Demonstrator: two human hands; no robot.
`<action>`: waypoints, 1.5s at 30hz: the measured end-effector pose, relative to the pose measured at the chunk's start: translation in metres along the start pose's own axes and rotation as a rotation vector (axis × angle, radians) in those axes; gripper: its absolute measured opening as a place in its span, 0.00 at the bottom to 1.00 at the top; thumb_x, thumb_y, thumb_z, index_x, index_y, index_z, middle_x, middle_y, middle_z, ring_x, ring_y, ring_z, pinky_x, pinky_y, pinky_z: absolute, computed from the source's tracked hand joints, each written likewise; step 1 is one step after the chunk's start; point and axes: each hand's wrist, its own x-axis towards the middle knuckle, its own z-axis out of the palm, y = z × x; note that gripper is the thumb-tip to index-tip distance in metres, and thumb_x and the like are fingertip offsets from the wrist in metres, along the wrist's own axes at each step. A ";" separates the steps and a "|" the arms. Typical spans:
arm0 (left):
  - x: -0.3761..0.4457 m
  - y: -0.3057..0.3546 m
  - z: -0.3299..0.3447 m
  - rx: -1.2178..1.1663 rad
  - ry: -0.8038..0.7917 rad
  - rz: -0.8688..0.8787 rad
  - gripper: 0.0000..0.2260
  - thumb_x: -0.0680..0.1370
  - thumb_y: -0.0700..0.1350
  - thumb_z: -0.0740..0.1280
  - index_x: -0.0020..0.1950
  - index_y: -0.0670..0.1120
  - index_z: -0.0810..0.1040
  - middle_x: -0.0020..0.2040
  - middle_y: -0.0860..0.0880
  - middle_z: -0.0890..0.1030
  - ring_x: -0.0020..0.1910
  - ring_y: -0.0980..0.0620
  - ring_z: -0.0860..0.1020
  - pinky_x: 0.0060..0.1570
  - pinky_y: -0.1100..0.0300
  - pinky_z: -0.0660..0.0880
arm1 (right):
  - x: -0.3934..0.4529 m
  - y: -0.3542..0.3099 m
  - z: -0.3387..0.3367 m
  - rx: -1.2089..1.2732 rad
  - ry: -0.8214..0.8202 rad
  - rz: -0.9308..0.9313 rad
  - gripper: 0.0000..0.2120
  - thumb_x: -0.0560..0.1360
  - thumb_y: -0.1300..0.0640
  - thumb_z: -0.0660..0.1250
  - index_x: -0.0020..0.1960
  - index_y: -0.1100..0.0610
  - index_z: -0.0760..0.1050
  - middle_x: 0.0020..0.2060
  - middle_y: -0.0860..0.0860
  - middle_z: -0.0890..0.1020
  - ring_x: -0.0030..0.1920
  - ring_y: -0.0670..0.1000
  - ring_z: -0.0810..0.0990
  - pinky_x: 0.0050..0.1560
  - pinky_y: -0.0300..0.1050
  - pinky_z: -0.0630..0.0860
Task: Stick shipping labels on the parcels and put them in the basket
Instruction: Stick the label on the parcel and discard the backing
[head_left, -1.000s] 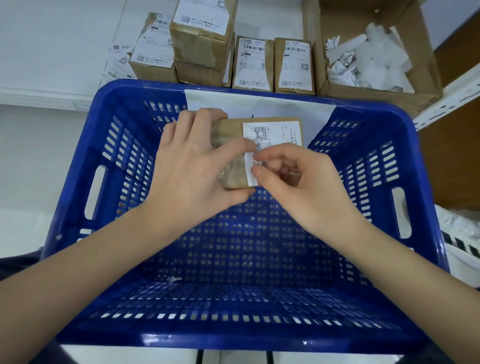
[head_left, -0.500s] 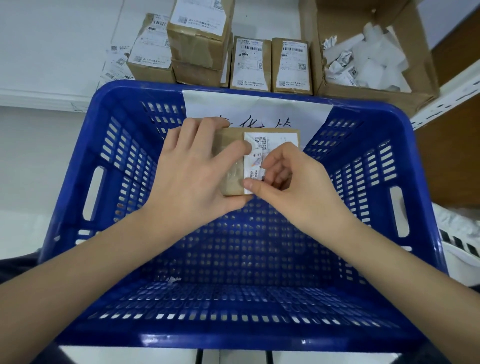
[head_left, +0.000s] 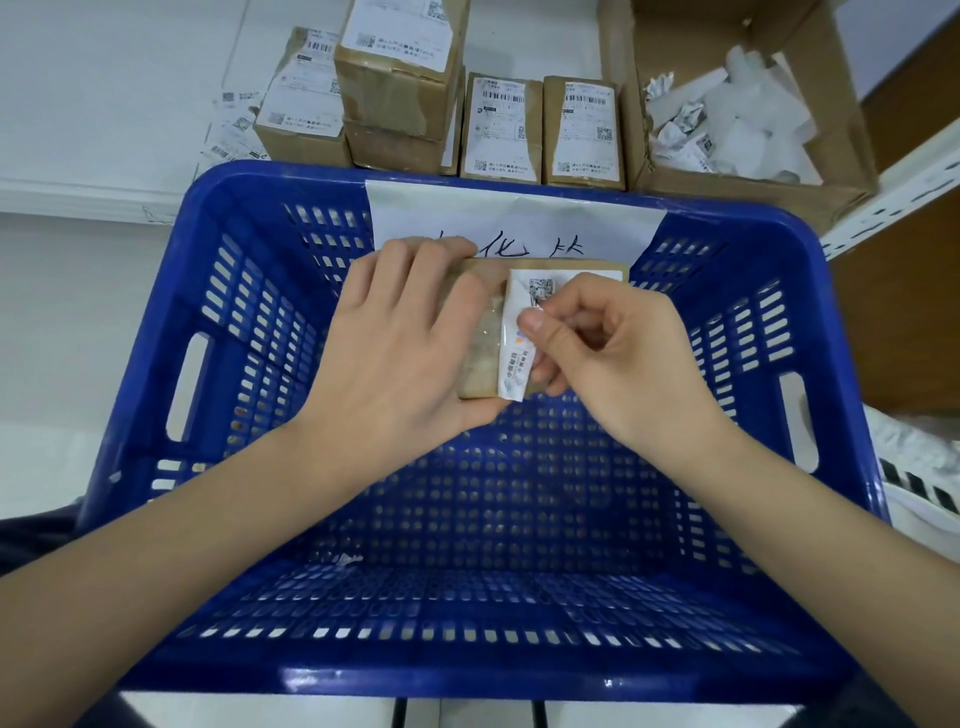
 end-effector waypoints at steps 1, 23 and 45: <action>0.000 0.000 0.000 0.008 0.002 -0.004 0.30 0.68 0.58 0.69 0.63 0.44 0.66 0.58 0.40 0.77 0.55 0.42 0.70 0.52 0.49 0.66 | -0.001 -0.001 0.000 0.043 -0.016 0.020 0.06 0.76 0.60 0.67 0.40 0.58 0.77 0.30 0.55 0.82 0.29 0.46 0.80 0.31 0.38 0.78; -0.005 -0.001 0.004 0.178 -0.387 -0.073 0.44 0.51 0.58 0.74 0.60 0.34 0.74 0.49 0.41 0.78 0.44 0.41 0.76 0.47 0.54 0.62 | -0.005 0.006 0.007 -0.183 -0.064 0.054 0.08 0.75 0.59 0.69 0.37 0.55 0.75 0.29 0.50 0.81 0.33 0.52 0.82 0.43 0.54 0.80; -0.006 0.002 -0.001 0.133 -0.408 0.001 0.42 0.54 0.60 0.68 0.62 0.38 0.70 0.48 0.43 0.76 0.45 0.45 0.69 0.46 0.54 0.63 | -0.012 0.006 -0.022 -0.205 -0.021 0.101 0.07 0.73 0.60 0.71 0.37 0.55 0.78 0.27 0.49 0.80 0.28 0.48 0.77 0.36 0.41 0.76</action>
